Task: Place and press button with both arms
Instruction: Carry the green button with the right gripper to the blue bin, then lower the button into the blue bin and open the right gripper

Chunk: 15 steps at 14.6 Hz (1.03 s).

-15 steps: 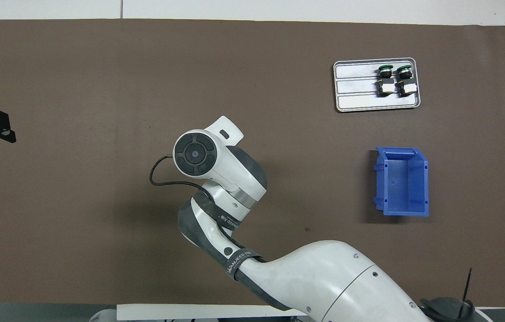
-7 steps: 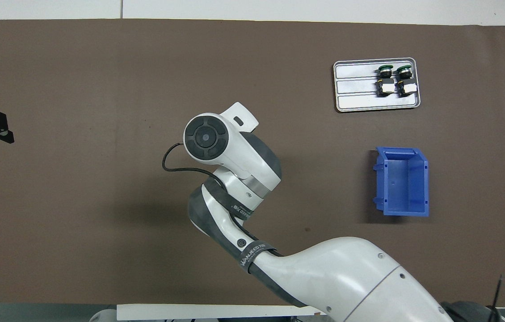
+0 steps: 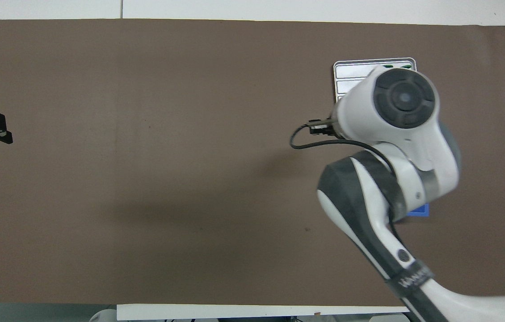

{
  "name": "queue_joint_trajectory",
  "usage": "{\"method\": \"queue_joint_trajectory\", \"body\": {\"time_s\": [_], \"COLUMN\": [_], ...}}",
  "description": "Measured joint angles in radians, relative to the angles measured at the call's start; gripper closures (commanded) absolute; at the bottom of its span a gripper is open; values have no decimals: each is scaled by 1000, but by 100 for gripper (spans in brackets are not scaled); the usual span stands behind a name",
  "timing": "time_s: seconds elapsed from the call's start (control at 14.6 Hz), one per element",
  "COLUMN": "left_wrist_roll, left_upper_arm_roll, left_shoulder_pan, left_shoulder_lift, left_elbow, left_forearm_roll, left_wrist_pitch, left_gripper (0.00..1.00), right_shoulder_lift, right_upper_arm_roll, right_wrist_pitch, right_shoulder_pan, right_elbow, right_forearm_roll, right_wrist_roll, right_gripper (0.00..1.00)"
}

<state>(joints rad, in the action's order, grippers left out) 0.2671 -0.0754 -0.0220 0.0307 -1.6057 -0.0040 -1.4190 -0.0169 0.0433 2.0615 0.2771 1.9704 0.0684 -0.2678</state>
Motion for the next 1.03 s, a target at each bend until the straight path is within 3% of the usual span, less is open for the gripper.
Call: {"method": "queue_joint_trajectory", "body": {"time_s": [0.21, 0.34, 0.48, 0.75, 1.03], "left_wrist_roll": [-1, -6, -42, -102, -108], "left_upper_arm_roll": [0, 0, 0, 0, 0], "left_shoulder_pan": [0, 0, 0, 0, 0], "left_shoulder_lift": [0, 0, 0, 0, 0], "left_elbow": [-1, -1, -3, -3, -3], "left_forearm_roll": [0, 0, 0, 0, 0], "left_wrist_pitch": [0, 0, 0, -1, -1], "left_gripper": [0, 0, 0, 0, 0], "right_shoulder_lift": [152, 196, 201, 192, 152], "right_upper_arm_roll": [-2, -4, -5, 2, 4], "right_wrist_pitch": [1, 21, 36, 46, 159], "right_shoulder_pan": [-173, -273, -325, -327, -327], "right_elbow": [182, 262, 292, 311, 370], "right_forearm_roll": [-59, -69, -89, -117, -120], "right_wrist_roll": [231, 341, 395, 399, 399], "right_gripper": [100, 100, 100, 100, 100]}}
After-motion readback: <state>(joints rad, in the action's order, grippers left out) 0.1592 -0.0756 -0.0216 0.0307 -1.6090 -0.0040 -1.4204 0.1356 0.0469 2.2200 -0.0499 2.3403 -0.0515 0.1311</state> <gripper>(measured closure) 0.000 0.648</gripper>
